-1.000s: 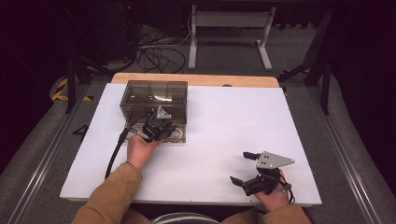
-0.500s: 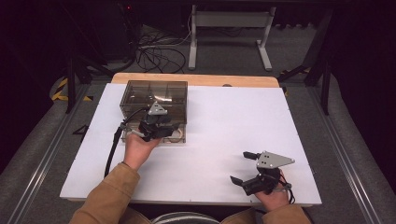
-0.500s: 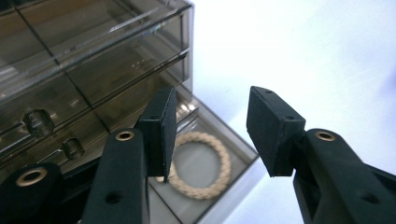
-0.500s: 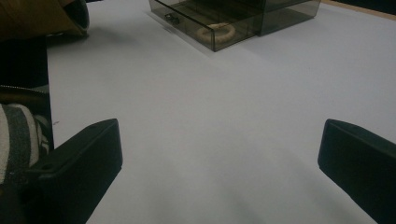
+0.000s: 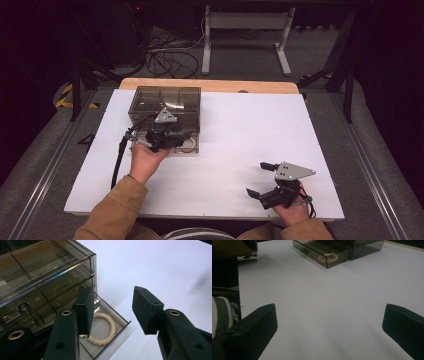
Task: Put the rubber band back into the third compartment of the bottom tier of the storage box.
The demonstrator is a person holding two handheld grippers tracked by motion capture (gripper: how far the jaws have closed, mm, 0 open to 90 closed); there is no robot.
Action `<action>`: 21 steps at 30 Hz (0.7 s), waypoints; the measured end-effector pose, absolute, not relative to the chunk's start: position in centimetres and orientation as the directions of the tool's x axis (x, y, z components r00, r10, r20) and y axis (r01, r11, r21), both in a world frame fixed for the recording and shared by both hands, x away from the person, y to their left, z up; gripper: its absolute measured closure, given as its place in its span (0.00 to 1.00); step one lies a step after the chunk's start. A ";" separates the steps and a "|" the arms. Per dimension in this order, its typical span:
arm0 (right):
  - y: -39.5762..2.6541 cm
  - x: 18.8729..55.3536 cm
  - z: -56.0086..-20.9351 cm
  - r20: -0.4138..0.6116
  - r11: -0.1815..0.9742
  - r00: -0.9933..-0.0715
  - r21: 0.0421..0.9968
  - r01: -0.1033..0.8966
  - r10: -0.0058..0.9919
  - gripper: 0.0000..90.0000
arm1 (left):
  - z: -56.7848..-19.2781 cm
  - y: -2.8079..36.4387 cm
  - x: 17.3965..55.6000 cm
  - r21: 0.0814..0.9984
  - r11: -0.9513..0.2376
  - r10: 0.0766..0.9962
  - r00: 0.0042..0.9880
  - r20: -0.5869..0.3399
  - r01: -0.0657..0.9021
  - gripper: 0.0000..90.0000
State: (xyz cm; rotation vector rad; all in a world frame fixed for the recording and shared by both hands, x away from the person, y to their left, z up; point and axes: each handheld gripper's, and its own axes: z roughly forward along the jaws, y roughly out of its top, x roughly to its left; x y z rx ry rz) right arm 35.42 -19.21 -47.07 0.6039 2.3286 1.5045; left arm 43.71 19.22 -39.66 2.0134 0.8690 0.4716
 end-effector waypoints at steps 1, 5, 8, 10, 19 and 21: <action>-19.2 35.4 -47.1 -0.026 0.362 -0.865 0.914 0.182 0.501 0.00 | -39.6 19.3 43.6 0.835 -0.383 0.724 0.690 0.007 0.394 0.58; -19.3 35.4 -47.0 -0.025 0.358 -0.865 0.916 0.181 0.501 0.00 | -39.4 19.3 43.2 0.838 -0.380 0.711 0.703 -0.006 0.391 0.55; -19.3 35.3 -47.0 -0.027 0.359 -0.866 0.916 0.179 0.500 0.00 | -39.2 19.3 42.7 0.842 -0.390 0.704 0.710 0.011 0.374 0.50; -19.3 35.3 -47.0 -0.027 0.362 -0.865 0.915 0.180 0.500 0.00 | -38.9 19.3 42.3 0.851 -0.385 0.702 0.712 0.019 0.358 0.43; -19.4 35.2 -47.0 -0.026 0.356 -0.866 0.917 0.178 0.500 0.00 | -38.3 19.7 40.1 0.877 -0.376 0.688 0.725 0.046 0.300 0.20; -19.4 35.2 -47.0 -0.028 0.354 -0.866 0.919 0.174 0.499 0.00 | -38.2 19.9 39.7 0.879 -0.378 0.673 0.738 0.046 0.291 0.18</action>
